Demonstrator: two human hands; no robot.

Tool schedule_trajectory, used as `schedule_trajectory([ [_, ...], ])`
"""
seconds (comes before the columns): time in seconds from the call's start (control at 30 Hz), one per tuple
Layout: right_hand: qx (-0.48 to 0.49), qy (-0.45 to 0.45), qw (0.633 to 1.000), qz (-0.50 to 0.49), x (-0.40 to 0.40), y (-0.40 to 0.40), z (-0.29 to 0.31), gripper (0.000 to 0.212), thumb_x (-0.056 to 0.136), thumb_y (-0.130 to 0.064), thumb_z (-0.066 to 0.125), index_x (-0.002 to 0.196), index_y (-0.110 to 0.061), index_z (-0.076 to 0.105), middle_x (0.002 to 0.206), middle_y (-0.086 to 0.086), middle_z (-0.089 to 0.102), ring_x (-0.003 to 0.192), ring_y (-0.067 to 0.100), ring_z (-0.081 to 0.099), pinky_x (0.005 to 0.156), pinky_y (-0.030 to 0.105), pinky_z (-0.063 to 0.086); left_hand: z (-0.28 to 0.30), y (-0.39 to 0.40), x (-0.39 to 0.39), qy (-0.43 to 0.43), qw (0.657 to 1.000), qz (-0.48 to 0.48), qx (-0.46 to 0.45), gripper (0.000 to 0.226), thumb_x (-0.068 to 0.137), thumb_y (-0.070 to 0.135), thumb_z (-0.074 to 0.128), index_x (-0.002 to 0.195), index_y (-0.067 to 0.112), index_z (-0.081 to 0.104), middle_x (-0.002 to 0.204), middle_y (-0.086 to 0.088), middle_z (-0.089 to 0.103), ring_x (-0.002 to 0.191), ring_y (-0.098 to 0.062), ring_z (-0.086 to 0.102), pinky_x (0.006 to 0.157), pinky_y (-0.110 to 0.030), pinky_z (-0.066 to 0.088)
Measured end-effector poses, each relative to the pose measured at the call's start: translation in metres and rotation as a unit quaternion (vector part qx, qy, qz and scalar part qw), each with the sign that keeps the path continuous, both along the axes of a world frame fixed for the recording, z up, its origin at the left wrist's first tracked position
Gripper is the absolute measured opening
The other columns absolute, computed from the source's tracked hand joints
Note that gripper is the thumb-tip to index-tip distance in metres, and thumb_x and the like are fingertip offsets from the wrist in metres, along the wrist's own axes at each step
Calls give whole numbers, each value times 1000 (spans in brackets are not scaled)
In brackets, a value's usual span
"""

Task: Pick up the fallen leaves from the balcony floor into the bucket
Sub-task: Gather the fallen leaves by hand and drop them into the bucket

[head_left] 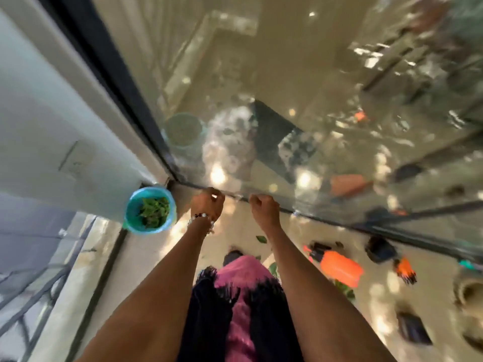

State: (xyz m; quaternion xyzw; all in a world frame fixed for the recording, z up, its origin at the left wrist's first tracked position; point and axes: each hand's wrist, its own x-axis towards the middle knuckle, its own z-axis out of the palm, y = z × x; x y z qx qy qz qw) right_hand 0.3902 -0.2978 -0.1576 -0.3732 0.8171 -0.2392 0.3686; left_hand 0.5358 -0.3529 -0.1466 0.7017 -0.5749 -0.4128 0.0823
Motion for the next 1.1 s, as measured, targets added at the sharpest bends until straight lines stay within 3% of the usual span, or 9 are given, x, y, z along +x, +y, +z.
schedule_trajectory([
  [0.13,-4,-4,989,-145,-67,67,5,32,97,-22,52,91,4,69,97,24,69,95,36,64,69,29,35,11,31,-76,11,991,-132,0,19,92,31,59,101,19,71,97,-10,74,98,-26,66,72,-20,36],
  [0.27,18,8,969,-247,-127,136,2,37,99,-32,48,97,-1,69,106,24,67,102,40,59,81,36,42,15,70,-151,-5,966,-259,-23,21,92,30,60,103,16,71,97,-10,74,101,-27,65,77,-24,40],
  [0.4,8,-11,934,-357,-183,222,-5,39,98,-31,50,87,1,68,95,25,68,94,39,62,77,37,43,15,126,-236,-17,936,-350,-43,21,94,27,59,104,14,72,103,-12,73,103,-31,64,84,-29,45],
  [0.57,51,29,920,-387,-270,342,0,33,99,-27,49,103,0,67,111,24,66,107,41,58,86,38,41,14,218,-353,-33,875,-478,-70,25,96,24,52,105,11,71,111,-15,70,108,-36,61,89,-35,45],
  [0.67,55,47,901,-427,-319,413,3,35,99,-31,50,100,0,67,112,23,65,109,41,57,86,39,41,15,277,-417,-44,825,-556,-89,29,98,27,49,112,13,70,118,-15,66,112,-33,59,90,-34,42],
  [0.8,53,38,874,-481,-363,497,16,40,99,-33,50,96,1,69,107,23,67,107,39,59,83,37,40,17,344,-490,-17,797,-600,-66,29,95,26,57,114,9,69,115,-16,69,114,-33,60,94,-36,44],
  [0.93,11,0,822,-570,-382,564,21,54,82,-49,46,88,-4,74,97,20,71,100,36,64,79,34,44,16,402,-538,3,759,-647,-64,35,93,33,52,113,9,68,117,-15,68,113,-33,60,92,-36,47],
  [1.03,-19,-36,775,-631,-394,596,19,34,91,-33,59,86,-3,74,94,22,71,96,34,64,71,29,40,7,434,-564,-10,734,-676,-61,30,93,30,53,114,13,67,118,-13,67,114,-32,60,93,-37,49],
  [1.1,-45,-48,748,-661,-402,613,11,28,92,-28,60,73,-11,71,88,23,71,90,37,66,72,33,45,3,454,-578,-8,730,-681,-59,24,92,24,58,110,13,69,116,-11,69,113,-29,61,93,-35,49],
])
